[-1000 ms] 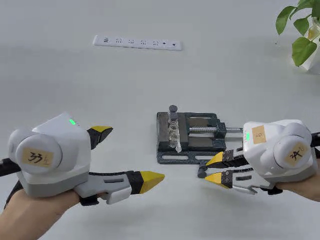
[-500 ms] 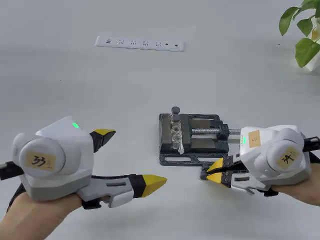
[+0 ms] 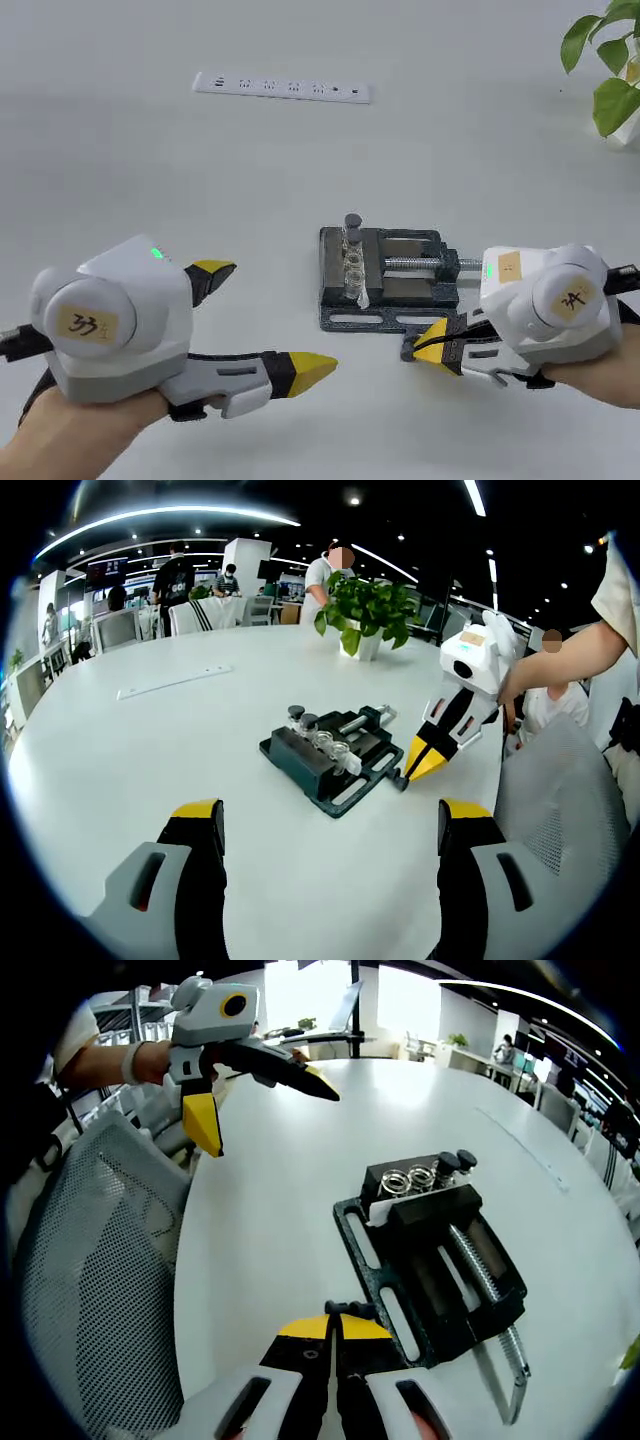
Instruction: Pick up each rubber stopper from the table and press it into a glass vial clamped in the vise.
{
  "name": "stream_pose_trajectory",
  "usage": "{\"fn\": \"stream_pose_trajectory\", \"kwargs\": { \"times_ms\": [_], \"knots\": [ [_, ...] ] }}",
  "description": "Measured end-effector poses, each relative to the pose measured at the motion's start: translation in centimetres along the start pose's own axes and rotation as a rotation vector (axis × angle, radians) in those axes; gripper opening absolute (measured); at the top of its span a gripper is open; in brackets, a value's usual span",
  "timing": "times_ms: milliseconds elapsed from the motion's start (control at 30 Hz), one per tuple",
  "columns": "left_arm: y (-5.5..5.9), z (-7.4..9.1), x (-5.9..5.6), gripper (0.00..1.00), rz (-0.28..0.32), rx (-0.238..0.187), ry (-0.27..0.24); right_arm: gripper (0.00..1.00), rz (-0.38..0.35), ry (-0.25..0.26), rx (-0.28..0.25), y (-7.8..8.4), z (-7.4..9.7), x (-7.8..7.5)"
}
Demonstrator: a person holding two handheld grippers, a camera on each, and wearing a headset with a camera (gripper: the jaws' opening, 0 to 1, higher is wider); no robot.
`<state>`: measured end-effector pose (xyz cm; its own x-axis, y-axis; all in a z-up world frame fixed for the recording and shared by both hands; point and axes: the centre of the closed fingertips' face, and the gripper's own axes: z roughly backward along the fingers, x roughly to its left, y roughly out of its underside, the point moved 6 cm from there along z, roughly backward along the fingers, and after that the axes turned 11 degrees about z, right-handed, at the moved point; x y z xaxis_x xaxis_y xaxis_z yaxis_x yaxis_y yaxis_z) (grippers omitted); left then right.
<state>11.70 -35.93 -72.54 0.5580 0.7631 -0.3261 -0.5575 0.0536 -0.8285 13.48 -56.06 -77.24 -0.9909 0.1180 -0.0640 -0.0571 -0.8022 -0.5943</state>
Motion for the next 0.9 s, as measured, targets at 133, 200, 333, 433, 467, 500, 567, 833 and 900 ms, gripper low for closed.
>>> {"fn": "stream_pose_trajectory", "kwargs": {
  "times_ms": [133,200,333,433,467,500,567,833,900],
  "knots": [
    [0.0,0.1,-0.1,0.87,-0.001,-0.007,-0.001,0.00,-0.054,-0.005,-0.026,-0.3,0.0,0.1],
    [0.1,0.1,-0.1,0.87,-0.001,-0.007,0.002,0.00,-0.093,-0.003,-0.046,-0.6,0.1,0.0],
    [0.2,0.2,-0.4,0.85,-0.007,-0.011,0.009,0.00,-0.197,-0.008,-0.089,-1.1,0.9,0.0],
    [0.4,0.2,-0.7,0.84,-0.013,-0.015,0.024,0.00,-0.292,-0.021,-0.138,-1.6,1.9,0.0],
    [0.4,0.2,-0.8,0.83,-0.017,-0.017,0.032,0.00,-0.333,-0.024,-0.150,-1.7,2.2,0.0],
    [0.4,0.2,-0.9,0.82,-0.027,-0.023,0.039,0.00,-0.371,-0.043,-0.179,-2.1,2.6,0.1],
    [0.2,0.1,-1.3,0.78,-0.049,-0.039,0.052,0.00,-0.450,-0.061,-0.223,-2.6,3.4,0.1],
    [-1.6,-0.1,-4.0,0.65,-0.170,-0.112,0.130,0.00,-0.734,-0.170,-0.450,-5.3,6.8,-0.2],
    [-2.1,-0.2,-4.7,0.61,-0.213,-0.118,0.152,0.00,-0.787,-0.198,-0.489,-5.9,7.6,-0.3]
  ]
}}
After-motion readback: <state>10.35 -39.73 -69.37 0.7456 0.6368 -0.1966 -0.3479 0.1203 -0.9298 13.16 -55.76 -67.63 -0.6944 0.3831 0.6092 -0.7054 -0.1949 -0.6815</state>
